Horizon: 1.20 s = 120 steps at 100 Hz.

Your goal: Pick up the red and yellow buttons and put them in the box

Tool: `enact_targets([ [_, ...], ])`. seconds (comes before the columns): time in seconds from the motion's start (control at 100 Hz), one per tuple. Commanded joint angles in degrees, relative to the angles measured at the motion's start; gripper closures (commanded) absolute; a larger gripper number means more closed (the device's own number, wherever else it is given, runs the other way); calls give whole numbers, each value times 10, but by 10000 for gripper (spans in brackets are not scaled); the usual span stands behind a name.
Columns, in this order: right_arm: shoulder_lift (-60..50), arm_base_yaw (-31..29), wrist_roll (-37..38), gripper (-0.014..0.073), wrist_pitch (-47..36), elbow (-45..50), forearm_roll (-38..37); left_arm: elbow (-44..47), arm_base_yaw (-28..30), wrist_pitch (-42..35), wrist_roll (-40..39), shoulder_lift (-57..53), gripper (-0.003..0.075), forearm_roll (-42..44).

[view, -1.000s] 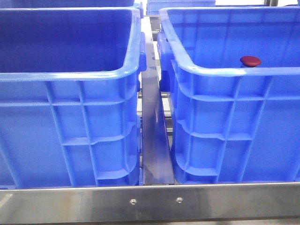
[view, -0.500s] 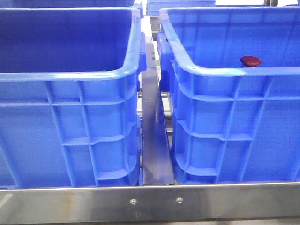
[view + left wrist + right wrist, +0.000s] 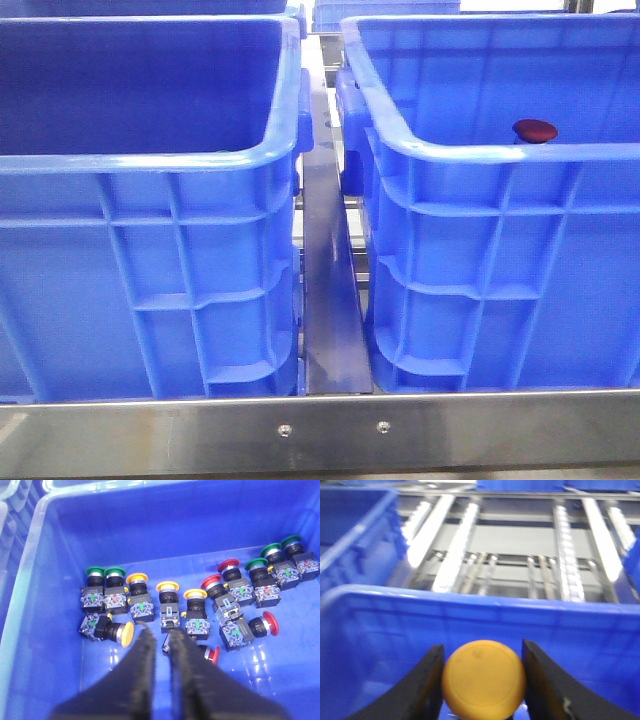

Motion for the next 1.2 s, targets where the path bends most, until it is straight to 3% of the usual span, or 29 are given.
enact_targets([
  [0.0,15,-3,-16,372,-38,-16,11,-16,2,-45,0,-1,739,-2],
  [0.2,100,-3,-20,372,-95,-25,11,-16,2,-45,0,-1,739,-2],
  [0.68,294,-3,-20,372,-99,-139,10,-16,2,-43,0,-1,739,-2],
  [1.19,373,-10,-20,372,-103,-177,9,-16,2,-43,0,0,739,-2],
])
